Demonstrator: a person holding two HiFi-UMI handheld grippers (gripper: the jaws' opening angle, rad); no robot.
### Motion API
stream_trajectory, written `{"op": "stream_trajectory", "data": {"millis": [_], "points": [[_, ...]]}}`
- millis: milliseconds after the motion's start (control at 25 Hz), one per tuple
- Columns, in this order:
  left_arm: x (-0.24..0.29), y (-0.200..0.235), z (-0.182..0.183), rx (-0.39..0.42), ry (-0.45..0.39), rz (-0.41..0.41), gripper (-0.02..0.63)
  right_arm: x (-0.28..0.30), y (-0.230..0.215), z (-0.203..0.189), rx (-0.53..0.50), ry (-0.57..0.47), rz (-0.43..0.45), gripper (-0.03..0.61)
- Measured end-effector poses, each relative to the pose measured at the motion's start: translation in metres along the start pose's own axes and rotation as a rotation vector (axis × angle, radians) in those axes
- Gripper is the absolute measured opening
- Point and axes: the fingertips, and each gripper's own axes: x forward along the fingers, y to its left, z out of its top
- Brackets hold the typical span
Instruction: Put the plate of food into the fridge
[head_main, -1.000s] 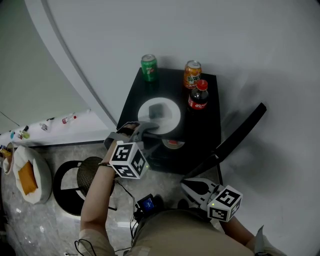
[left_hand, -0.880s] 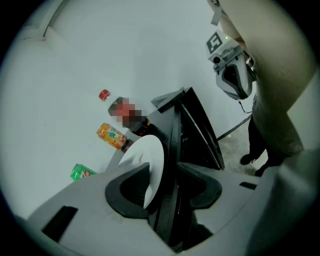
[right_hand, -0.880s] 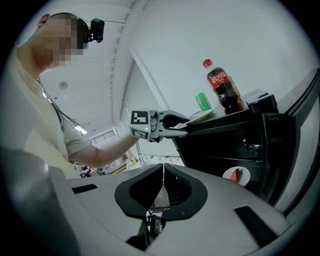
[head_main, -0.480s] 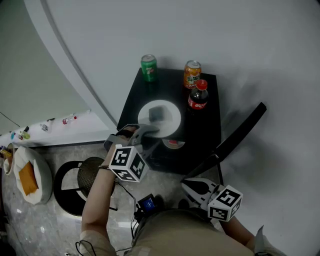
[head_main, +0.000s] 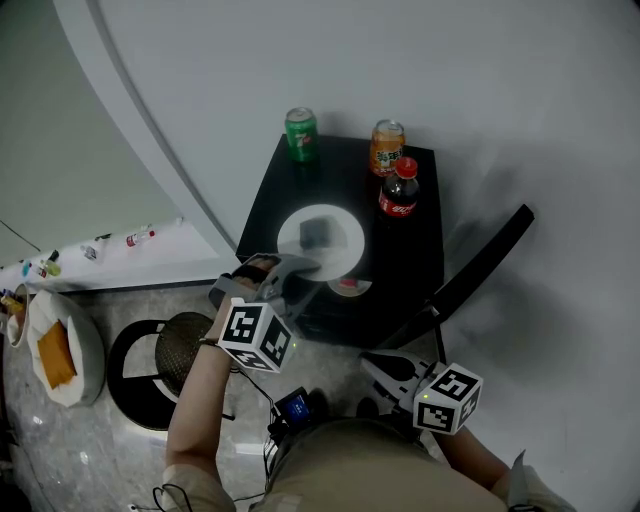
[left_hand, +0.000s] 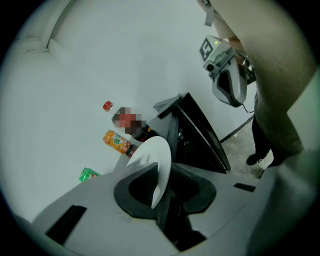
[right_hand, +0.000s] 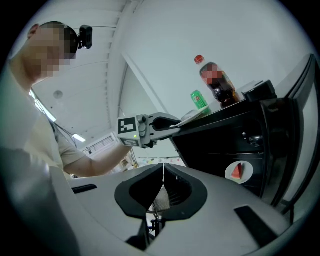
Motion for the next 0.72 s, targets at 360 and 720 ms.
{"op": "stream_trajectory", "data": {"millis": [360,720], "points": [[-0.008,-0.008,0.004,0.002,-0.015,0.016,0.072,0.023,-0.007,0.023,0.115,-0.065,0.011,0.021],[-0.018,-0.015,0.007,0.029,-0.042,0.023,0.066,0.044,-0.030,0.057,0.351,-0.196,-0.007,0.023]]}}
